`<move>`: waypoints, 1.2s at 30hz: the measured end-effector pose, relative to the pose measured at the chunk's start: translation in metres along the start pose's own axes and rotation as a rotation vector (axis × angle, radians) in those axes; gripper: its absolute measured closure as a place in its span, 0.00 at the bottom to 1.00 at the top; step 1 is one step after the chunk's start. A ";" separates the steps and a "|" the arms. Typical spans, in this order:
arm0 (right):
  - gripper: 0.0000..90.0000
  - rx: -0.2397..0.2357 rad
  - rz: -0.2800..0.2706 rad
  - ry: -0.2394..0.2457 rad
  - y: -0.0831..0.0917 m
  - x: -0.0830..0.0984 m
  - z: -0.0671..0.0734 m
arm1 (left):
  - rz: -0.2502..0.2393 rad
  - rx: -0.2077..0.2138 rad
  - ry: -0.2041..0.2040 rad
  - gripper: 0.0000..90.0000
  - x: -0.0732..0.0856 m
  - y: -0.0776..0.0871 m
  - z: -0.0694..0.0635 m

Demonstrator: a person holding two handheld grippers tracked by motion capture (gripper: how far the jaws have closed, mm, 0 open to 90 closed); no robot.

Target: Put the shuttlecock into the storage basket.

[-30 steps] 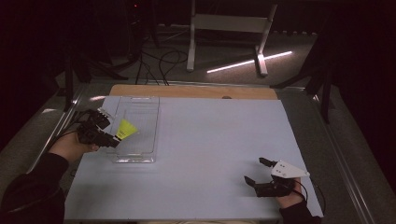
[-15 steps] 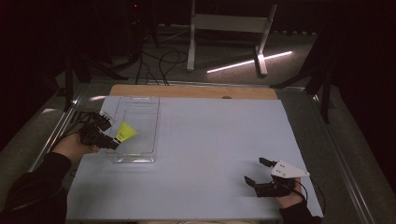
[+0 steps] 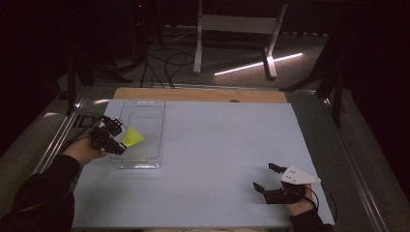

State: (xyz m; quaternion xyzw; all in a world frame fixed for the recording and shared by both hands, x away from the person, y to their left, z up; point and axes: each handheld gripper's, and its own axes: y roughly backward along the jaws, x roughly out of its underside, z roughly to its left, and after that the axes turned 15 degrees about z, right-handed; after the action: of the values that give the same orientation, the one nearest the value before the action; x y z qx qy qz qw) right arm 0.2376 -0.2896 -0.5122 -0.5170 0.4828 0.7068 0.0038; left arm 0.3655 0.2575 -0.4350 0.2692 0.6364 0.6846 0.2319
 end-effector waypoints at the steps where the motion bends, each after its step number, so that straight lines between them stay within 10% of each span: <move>1: 0.11 0.000 0.001 -0.001 0.000 0.000 0.000 | 0.006 -0.003 -0.002 0.73 -0.001 0.000 0.000; 15: 0.11 0.001 -0.001 0.001 0.000 0.000 0.000 | 0.045 0.008 0.012 0.72 -0.005 0.000 0.000; 21: 0.11 0.001 -0.001 0.000 0.000 0.000 0.000 | 0.037 -0.012 0.035 0.36 -0.009 0.010 -0.003; 33: 0.11 0.001 -0.003 0.002 0.000 0.000 0.000 | -0.038 -0.034 0.019 0.19 -0.007 0.031 -0.008; 36: 0.11 0.001 -0.004 0.003 0.000 0.000 0.000 | -0.046 0.034 -0.038 0.04 -0.006 0.032 -0.009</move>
State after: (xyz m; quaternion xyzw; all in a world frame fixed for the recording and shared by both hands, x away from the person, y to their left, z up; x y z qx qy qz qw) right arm 0.2375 -0.2898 -0.5118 -0.5190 0.4823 0.7057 0.0046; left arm 0.3646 0.2440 -0.4041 0.2713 0.6495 0.6629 0.2551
